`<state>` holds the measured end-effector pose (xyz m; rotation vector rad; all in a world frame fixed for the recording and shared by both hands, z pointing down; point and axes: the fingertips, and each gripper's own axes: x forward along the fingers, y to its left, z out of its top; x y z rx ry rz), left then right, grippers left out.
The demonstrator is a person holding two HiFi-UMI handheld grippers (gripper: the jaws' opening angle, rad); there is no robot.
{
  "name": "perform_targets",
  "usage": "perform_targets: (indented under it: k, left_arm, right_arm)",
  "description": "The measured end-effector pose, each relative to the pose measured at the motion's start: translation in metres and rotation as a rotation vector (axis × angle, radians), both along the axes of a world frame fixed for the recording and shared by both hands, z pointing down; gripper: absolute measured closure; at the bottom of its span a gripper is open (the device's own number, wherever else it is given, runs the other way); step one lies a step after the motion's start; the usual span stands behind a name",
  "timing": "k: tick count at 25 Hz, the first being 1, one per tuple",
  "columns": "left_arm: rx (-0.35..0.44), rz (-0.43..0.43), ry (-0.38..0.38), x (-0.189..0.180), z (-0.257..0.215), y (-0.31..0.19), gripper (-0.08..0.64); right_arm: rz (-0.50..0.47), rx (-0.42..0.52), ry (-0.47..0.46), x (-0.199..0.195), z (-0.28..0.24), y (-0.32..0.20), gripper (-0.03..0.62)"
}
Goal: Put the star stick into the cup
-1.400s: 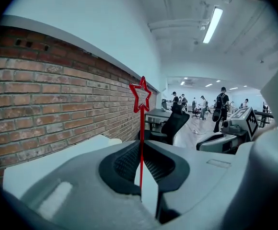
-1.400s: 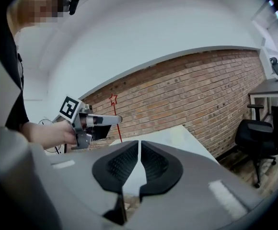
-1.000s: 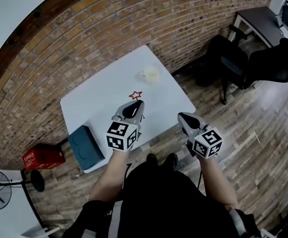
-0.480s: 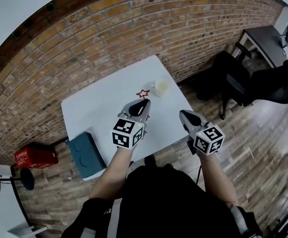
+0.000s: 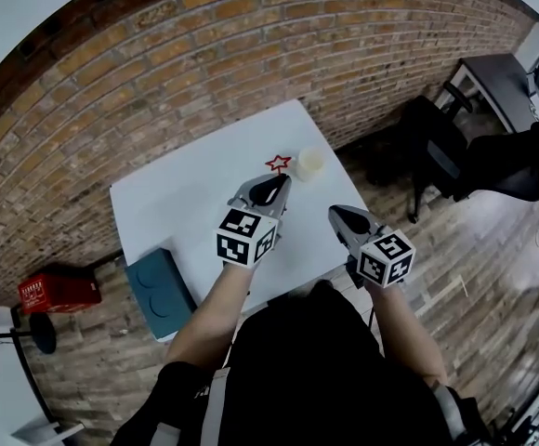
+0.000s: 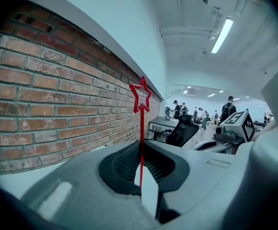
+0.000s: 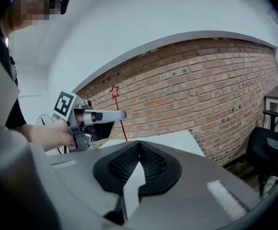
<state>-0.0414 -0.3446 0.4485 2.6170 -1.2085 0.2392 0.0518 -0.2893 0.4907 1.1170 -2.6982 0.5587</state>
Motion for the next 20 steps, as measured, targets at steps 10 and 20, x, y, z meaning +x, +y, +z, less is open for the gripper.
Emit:
perform_targets:
  k: [10, 20]
  left_arm:
    - [-0.033, -0.002, -0.007, 0.032, 0.011, -0.047, 0.538]
    - [-0.010, -0.008, -0.004, 0.058, 0.001, -0.108, 0.538]
  right_arm:
    - [0.032, 0.004, -0.015, 0.042, 0.002, -0.040, 0.592]
    - [0.007, -0.041, -0.017, 0.063, 0.023, -0.072, 0.592]
